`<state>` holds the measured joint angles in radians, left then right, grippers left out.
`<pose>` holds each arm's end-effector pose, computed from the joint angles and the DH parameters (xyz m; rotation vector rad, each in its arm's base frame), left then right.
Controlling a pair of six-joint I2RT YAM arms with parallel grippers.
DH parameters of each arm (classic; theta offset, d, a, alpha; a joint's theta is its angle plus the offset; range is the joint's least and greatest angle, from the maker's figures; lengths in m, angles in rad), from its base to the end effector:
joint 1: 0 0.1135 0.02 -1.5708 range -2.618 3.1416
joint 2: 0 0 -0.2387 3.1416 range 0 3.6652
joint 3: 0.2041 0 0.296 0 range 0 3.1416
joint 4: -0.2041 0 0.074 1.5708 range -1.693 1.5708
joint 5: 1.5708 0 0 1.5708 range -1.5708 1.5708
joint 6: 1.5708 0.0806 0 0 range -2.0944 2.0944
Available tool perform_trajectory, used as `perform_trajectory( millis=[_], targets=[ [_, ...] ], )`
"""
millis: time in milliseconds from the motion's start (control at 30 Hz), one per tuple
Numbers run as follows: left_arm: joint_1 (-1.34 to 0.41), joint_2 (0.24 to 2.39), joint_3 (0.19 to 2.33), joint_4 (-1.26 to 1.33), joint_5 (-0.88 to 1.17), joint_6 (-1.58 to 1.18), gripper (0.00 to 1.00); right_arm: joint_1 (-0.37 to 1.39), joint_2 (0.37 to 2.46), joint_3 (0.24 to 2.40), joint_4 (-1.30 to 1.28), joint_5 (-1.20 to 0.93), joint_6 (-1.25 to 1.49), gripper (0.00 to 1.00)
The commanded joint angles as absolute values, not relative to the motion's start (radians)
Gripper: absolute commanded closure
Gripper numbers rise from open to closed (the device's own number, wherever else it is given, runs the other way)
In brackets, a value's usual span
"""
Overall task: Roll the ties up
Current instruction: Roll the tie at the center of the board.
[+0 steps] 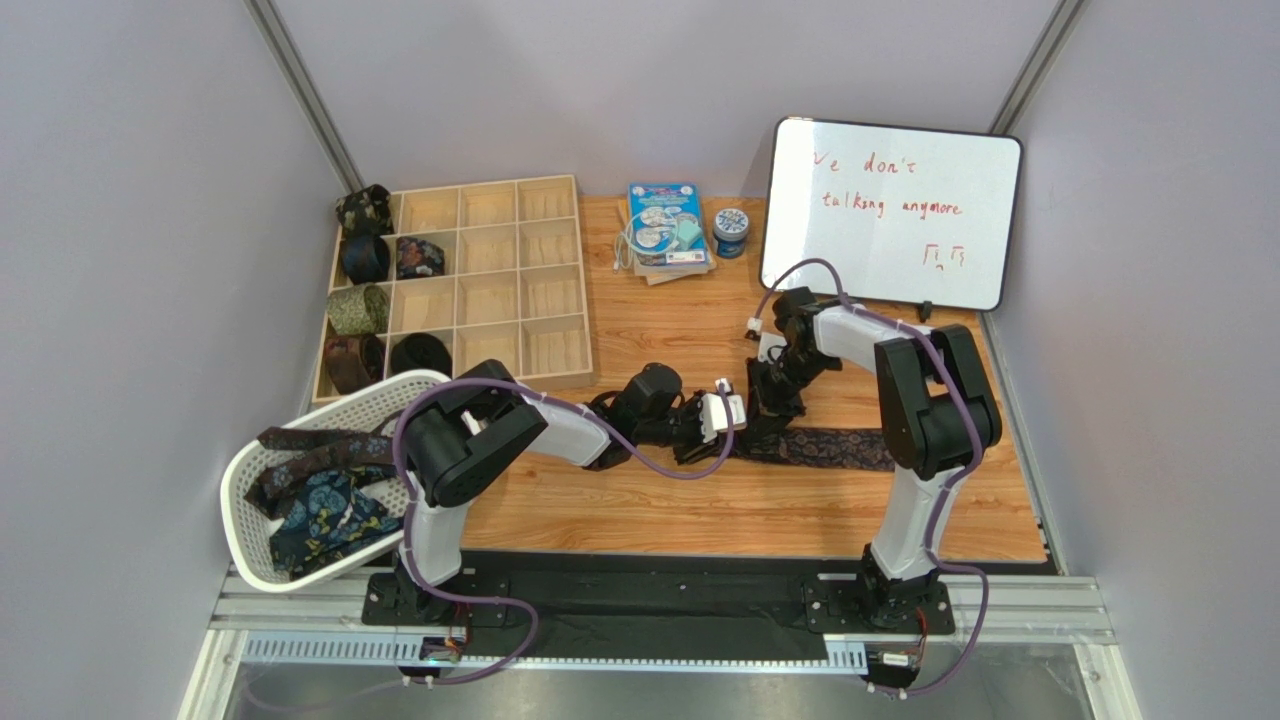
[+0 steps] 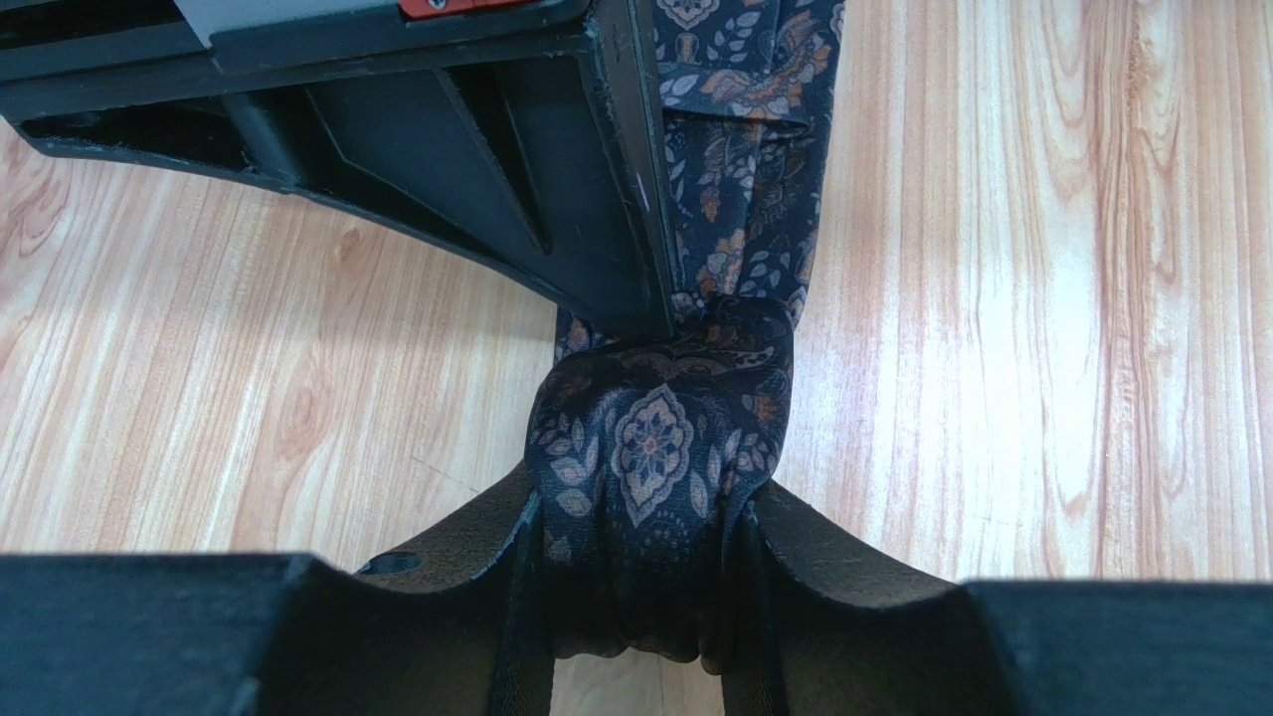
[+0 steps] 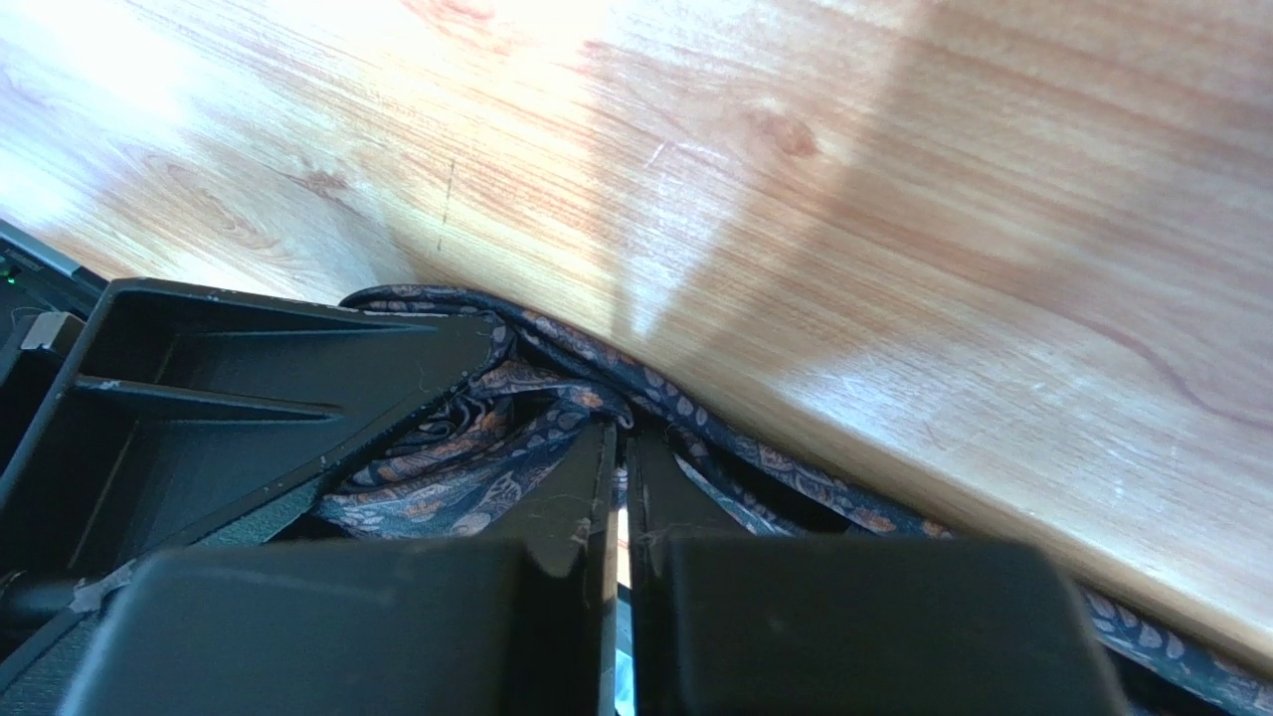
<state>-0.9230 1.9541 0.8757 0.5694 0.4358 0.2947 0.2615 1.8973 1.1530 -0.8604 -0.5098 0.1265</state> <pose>0.2309 -0.3615 0.0362 1.4370 1.5796 -0.8301 0.3236 0.1273 0.0431 0.1841 -2.9147 -0.7372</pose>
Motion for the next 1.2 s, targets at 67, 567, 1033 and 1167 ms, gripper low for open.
perform_trajectory(
  millis=[67,567,1033,1167],
  targets=[
    [-0.920,1.927,0.824,0.449,0.429,0.298,0.53,0.276,1.928,1.147,-0.824,-0.378,0.092,1.00],
    [-0.865,1.818,0.727,0.653,0.545,0.189,0.31,0.298,1.939,1.141,-0.778,-0.308,0.078,1.00],
    [-0.902,1.881,0.847,0.707,0.589,0.152,0.50,0.308,1.948,1.127,-0.749,-0.325,0.089,1.00],
    [-0.923,1.916,0.891,0.703,0.580,0.132,0.53,0.310,1.948,1.126,-0.752,-0.339,0.092,1.00]
  ],
)
